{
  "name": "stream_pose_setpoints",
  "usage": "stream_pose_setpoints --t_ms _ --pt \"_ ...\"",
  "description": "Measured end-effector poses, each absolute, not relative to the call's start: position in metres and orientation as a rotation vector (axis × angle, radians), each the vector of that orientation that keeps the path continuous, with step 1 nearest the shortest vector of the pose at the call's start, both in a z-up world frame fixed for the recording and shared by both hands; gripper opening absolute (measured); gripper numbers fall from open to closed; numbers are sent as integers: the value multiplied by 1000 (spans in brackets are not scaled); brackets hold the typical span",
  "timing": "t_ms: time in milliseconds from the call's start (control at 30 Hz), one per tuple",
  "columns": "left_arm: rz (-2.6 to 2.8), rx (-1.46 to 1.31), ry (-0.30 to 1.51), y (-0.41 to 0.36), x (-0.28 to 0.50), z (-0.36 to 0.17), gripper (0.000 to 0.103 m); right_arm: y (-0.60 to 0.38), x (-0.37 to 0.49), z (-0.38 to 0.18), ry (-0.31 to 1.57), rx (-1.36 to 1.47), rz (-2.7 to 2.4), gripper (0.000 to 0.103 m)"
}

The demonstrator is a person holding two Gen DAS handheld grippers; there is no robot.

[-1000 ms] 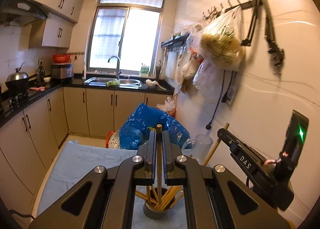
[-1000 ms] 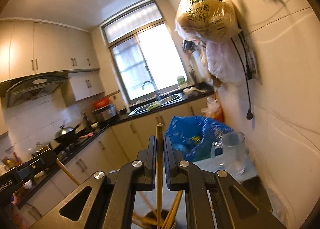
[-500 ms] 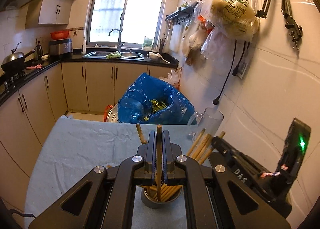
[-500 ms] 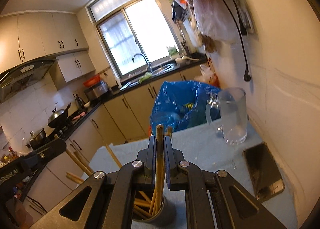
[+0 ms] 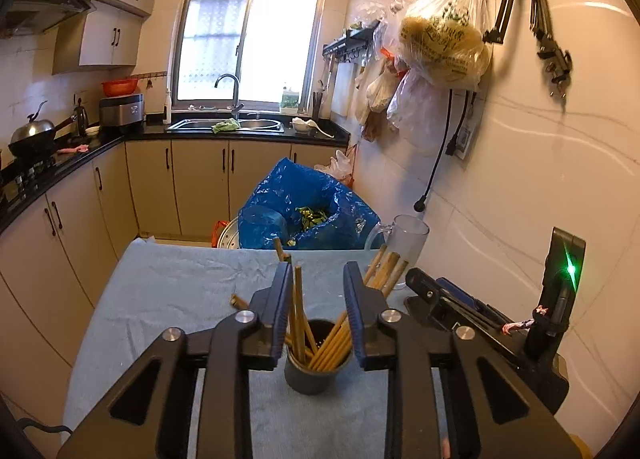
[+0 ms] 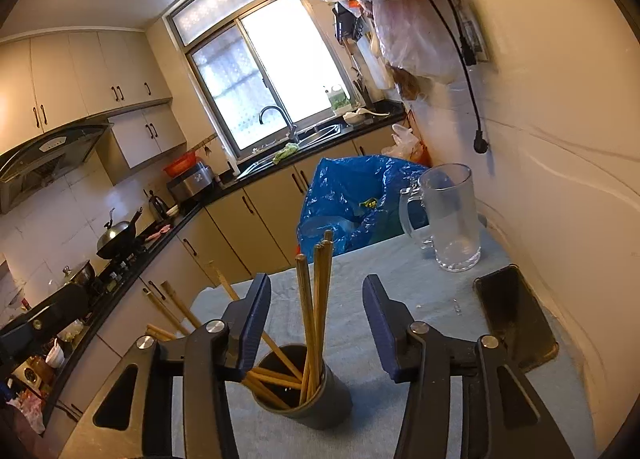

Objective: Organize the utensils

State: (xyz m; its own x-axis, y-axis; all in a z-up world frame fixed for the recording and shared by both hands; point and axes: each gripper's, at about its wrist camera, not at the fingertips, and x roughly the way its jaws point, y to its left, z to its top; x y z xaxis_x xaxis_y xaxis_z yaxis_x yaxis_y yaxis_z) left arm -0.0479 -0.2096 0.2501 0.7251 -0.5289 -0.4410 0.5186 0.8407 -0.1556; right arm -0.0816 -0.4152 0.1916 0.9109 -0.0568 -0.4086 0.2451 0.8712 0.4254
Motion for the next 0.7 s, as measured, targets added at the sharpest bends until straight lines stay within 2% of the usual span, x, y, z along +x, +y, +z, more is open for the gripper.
stream_pose_setpoints --t_ms 67,167,233,333,633,700 --pt "-567 -33 482 -201 -58 253 35 -415 -92 193 395 491 -164 55" --pt "-545 -41 442 -185 -77 259 51 -413 -107 191 403 493 -171 56" --pt "-527 -40 410 -176 -88 262 65 -412 -116 188 413 494 -177 56" --pt "-481 -26 363 -160 -108 259 82 -407 -130 183 433 490 -186 58" --pt "-313 10 368 -120 -145 219 97 -380 -177 160 427 546 -204 61" --pt "-276 11 367 -111 -152 211 98 -369 -186 154 422 551 -204 61"
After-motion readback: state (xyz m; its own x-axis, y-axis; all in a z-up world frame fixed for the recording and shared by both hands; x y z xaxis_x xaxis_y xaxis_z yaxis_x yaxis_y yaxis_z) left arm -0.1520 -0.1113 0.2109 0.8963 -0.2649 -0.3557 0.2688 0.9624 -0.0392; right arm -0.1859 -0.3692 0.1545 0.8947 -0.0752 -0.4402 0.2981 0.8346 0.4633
